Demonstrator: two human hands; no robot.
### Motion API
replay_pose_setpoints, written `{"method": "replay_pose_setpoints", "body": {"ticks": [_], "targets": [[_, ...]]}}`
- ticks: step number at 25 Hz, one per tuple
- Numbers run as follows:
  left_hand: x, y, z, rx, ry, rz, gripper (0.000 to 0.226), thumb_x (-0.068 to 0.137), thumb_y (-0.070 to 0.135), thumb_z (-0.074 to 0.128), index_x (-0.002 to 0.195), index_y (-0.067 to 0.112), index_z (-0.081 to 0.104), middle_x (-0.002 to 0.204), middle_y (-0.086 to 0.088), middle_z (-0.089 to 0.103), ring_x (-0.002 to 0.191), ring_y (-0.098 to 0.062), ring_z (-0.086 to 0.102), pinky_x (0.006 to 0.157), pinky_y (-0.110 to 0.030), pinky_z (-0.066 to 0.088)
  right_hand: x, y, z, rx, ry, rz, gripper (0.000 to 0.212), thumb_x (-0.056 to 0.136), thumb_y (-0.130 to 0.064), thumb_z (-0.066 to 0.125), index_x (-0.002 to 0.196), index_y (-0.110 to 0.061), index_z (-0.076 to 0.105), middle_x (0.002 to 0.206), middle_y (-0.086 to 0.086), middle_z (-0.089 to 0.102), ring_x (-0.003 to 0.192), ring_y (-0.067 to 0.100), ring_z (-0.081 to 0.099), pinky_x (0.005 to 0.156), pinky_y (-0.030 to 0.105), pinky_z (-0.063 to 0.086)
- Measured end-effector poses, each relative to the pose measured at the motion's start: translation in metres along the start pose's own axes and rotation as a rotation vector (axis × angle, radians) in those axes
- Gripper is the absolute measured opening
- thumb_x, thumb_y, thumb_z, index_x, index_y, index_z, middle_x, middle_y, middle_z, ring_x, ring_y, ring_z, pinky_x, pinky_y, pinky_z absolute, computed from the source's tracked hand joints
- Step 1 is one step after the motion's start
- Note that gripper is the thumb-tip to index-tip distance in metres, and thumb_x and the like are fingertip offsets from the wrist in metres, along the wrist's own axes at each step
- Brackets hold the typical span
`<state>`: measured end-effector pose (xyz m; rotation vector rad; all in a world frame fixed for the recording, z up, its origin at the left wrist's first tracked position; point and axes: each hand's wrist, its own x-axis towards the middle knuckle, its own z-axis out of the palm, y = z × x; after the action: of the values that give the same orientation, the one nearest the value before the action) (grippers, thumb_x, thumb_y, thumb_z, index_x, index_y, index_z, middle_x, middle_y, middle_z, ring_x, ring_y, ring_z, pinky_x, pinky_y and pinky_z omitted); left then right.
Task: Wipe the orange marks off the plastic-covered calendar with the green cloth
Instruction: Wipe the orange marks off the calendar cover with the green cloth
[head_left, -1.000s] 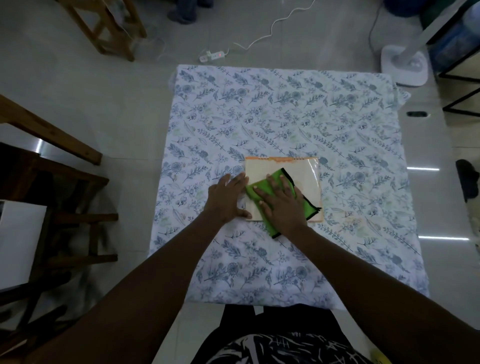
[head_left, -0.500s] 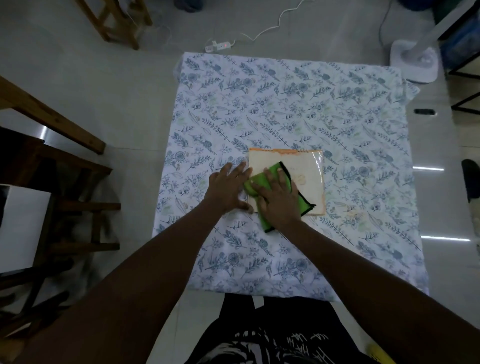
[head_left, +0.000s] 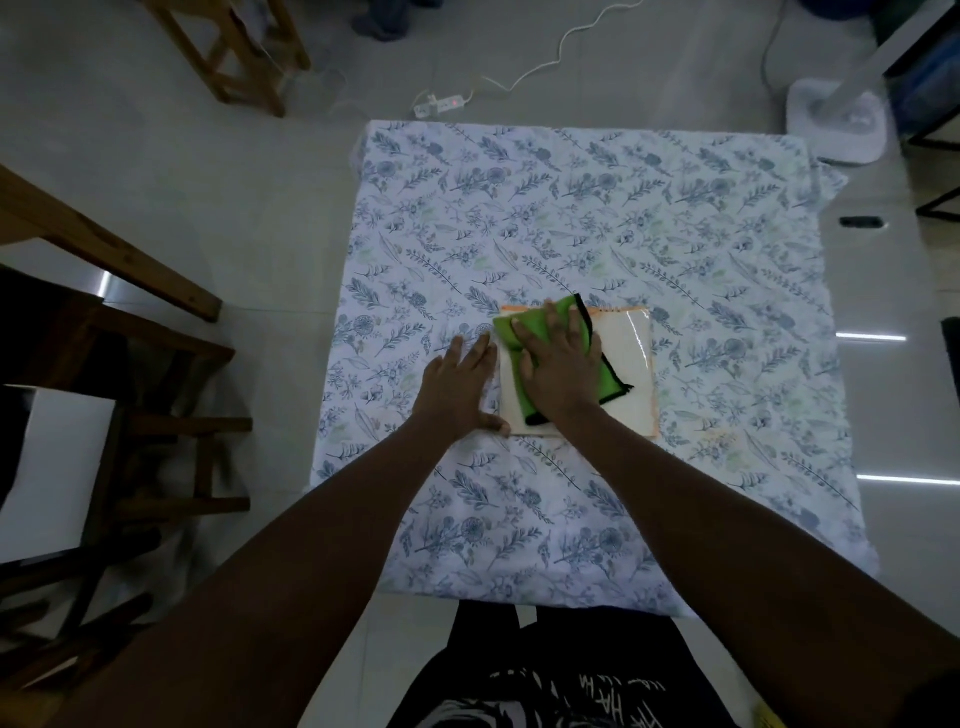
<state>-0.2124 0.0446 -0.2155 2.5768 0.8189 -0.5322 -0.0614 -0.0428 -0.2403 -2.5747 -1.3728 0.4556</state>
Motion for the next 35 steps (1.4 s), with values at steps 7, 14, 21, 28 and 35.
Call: {"method": "replay_pose_setpoints", "body": {"ticks": [7, 14, 21, 28, 35], "targets": [[0.003, 0.002, 0.000, -0.041, -0.047, -0.001, 0.126, 0.062, 0.072, 0.070, 0.155, 0.018, 0.006, 0.165, -0.001, -0.005, 0.150, -0.035, -0.007, 0.118, -0.057, 0.017, -0.016, 0.032, -0.001, -0.100, -0.066, -0.315, 0.048, 0.095, -0.045, 0.032, 0.143, -0.045, 0.034, 0.162, 0.001, 0.019, 0.150, 0.029, 0.008, 0.115, 0.062, 0.016], [0.004, 0.004, -0.003, -0.061, -0.072, -0.022, 0.131, 0.063, 0.067, 0.073, 0.154, 0.015, -0.005, 0.164, -0.003, -0.011, 0.150, -0.034, -0.012, 0.119, -0.056, 0.010, -0.019, 0.076, -0.015, -0.097, 0.047, 0.038, 0.052, 0.095, -0.051, 0.024, 0.146, -0.043, 0.029, 0.162, 0.003, 0.021, 0.150, 0.029, 0.011, 0.117, 0.056, 0.014], [0.004, 0.002, -0.001, -0.036, -0.048, -0.005, 0.126, 0.064, 0.070, 0.070, 0.155, 0.019, -0.001, 0.165, -0.003, -0.007, 0.150, -0.034, -0.007, 0.119, -0.058, 0.016, -0.074, 0.027, 0.011, -0.121, -0.088, -0.271, 0.052, 0.095, -0.053, 0.030, 0.146, -0.045, 0.025, 0.162, -0.001, 0.019, 0.149, 0.032, 0.011, 0.114, 0.060, 0.017], [0.004, 0.002, -0.003, -0.039, -0.068, -0.002, 0.129, 0.062, 0.072, 0.070, 0.155, 0.019, -0.002, 0.164, -0.005, -0.010, 0.150, -0.035, -0.009, 0.117, -0.059, 0.012, -0.026, 0.088, -0.023, -0.086, -0.019, -0.008, 0.053, 0.094, -0.051, 0.022, 0.146, -0.043, 0.027, 0.161, -0.002, 0.022, 0.150, 0.029, 0.011, 0.114, 0.059, 0.021], [0.004, 0.001, -0.003, -0.041, -0.062, -0.004, 0.127, 0.063, 0.073, 0.068, 0.155, 0.019, -0.001, 0.164, -0.005, -0.010, 0.150, -0.034, -0.010, 0.117, -0.059, 0.013, -0.044, 0.009, 0.001, -0.047, -0.048, 0.025, 0.055, 0.097, -0.051, 0.028, 0.150, -0.041, 0.017, 0.163, -0.001, 0.013, 0.150, 0.032, 0.003, 0.115, 0.056, 0.011]]}}
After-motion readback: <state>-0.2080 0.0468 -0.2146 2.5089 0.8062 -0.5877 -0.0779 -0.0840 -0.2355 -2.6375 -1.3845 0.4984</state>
